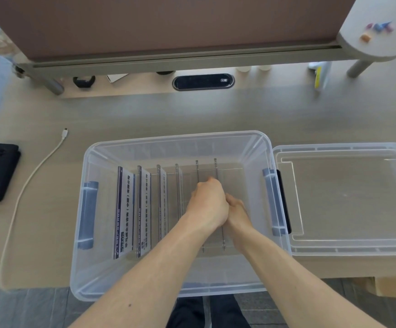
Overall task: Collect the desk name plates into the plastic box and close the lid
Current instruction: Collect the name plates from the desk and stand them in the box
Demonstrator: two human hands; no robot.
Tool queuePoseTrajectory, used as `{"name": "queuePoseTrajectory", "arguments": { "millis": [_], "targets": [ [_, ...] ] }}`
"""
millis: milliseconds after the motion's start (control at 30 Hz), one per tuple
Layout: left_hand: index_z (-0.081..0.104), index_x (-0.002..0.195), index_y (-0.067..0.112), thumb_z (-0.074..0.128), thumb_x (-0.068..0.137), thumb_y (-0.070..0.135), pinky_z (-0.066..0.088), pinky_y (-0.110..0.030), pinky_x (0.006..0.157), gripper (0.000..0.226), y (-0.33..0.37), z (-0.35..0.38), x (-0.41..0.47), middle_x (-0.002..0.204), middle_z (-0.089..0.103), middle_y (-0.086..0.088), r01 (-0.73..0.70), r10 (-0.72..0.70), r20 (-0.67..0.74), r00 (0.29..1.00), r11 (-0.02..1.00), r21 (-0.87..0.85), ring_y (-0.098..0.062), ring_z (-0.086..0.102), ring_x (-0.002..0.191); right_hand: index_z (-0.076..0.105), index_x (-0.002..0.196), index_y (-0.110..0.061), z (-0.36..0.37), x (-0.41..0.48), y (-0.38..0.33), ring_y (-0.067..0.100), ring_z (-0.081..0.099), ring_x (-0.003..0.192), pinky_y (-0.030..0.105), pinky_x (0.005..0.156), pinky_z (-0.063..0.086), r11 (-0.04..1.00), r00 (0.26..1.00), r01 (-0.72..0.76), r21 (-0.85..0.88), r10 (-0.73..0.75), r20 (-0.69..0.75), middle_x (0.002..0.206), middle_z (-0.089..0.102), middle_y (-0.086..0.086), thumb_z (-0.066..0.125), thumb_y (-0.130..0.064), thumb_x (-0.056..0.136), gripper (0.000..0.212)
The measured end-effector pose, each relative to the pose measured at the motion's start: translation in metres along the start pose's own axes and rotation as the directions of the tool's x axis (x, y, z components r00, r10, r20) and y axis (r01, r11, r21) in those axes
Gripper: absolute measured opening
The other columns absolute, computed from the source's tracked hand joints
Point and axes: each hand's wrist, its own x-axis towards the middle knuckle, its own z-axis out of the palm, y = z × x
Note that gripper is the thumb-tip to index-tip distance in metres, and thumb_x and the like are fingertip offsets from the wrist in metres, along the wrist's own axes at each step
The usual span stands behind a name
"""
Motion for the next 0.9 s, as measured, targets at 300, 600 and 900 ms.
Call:
{"name": "queuePoseTrajectory", "arguments": {
  "millis": [300, 600, 900],
  "targets": [
    [0.053, 0.121, 0.004, 0.057, 0.098, 0.019, 0.062, -0.048, 0.083, 0.029, -0.002, -0.004, -0.003, 0.118, 0.064, -0.021, -0.002, 0.003, 0.011, 1.0, 0.998, -0.066, -0.041, 0.069, 0.103, 0.052, 0.107, -0.016, -0.002, -0.018, -0.017, 0.024, 0.067, 0.091, 0.012, 0.042, 0.045, 0.992, 0.999, -0.033, -0.119, 0.035, 0.01, 0.118, 0.063, 0.011, 0.05, -0.024, 0.09, 0.019],
    [0.051, 0.136, 0.015, 0.054, 0.093, 0.048, 0.061, -0.048, 0.087, 0.054, -0.008, -0.072, -0.044, 0.122, 0.067, -0.01, -0.084, 0.078, -0.034, 0.996, 0.958, -0.275, -0.032, 0.068, 0.103, 0.023, 0.157, -0.012, -0.025, -0.097, -0.083, 0.022, 0.025, 0.151, 0.036, 0.12, 0.022, 0.956, 0.981, 0.186, -0.228, -0.192, -0.006, 0.164, 0.026, 0.005, 0.03, -0.031, 0.108, 0.053],
    [0.056, 0.127, 0.027, 0.057, 0.096, 0.05, 0.059, -0.045, 0.092, 0.039, -0.061, -0.133, -0.089, 0.123, 0.067, 0.0, -0.142, 0.096, -0.145, 0.985, 0.924, -0.356, -0.022, 0.067, 0.107, 0.037, 0.151, -0.019, -0.039, -0.166, -0.128, 0.016, 0.048, 0.125, 0.026, 0.1, 0.035, 0.934, 0.948, 0.312, -0.173, -0.317, -0.003, 0.14, 0.049, 0.0, 0.043, -0.029, 0.105, 0.047]
  ]
}}
